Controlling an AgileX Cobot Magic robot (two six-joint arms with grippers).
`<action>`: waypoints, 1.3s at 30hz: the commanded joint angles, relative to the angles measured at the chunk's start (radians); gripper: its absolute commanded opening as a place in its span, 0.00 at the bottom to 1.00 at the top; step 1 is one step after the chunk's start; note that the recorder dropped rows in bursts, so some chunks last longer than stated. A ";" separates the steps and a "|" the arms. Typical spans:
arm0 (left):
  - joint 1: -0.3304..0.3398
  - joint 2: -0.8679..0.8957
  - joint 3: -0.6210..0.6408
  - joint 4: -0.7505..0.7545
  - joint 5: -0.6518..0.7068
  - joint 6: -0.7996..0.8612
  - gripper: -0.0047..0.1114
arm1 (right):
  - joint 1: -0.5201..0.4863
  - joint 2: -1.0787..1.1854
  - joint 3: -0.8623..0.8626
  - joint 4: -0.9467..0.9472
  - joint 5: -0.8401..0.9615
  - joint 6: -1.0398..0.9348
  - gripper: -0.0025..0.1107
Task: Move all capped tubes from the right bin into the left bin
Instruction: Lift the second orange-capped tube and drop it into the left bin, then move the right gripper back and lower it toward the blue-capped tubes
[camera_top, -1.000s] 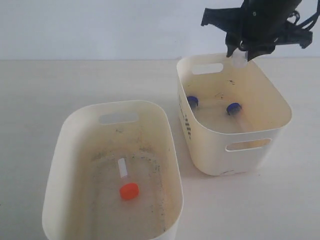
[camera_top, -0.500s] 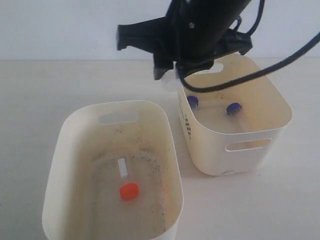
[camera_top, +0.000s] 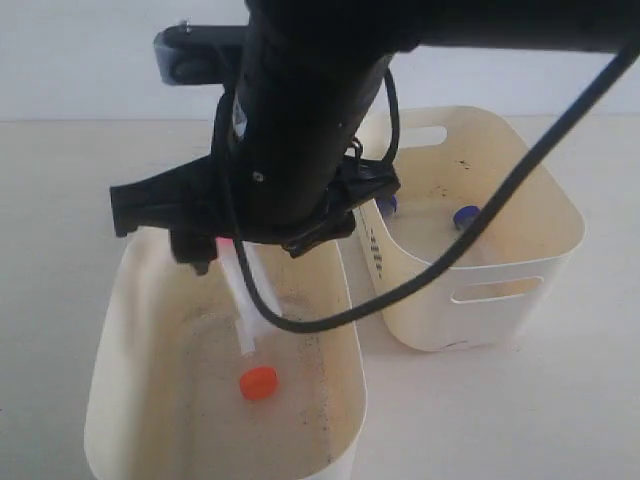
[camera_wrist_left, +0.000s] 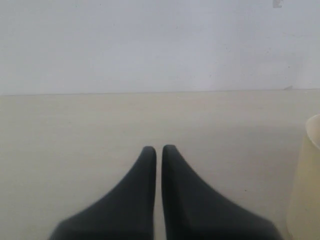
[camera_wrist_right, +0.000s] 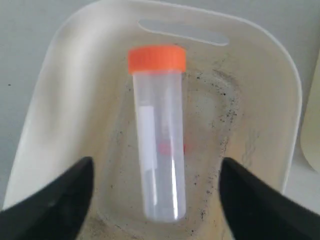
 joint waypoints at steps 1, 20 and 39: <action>0.000 0.003 -0.004 -0.006 -0.007 -0.010 0.08 | 0.004 0.030 0.001 0.005 0.016 -0.061 0.78; 0.000 0.003 -0.004 -0.006 -0.007 -0.010 0.08 | -0.280 -0.118 -0.065 -0.220 0.125 -0.079 0.02; 0.000 0.003 -0.004 -0.006 -0.007 -0.010 0.08 | -0.439 0.146 -0.065 -0.171 0.130 0.049 0.02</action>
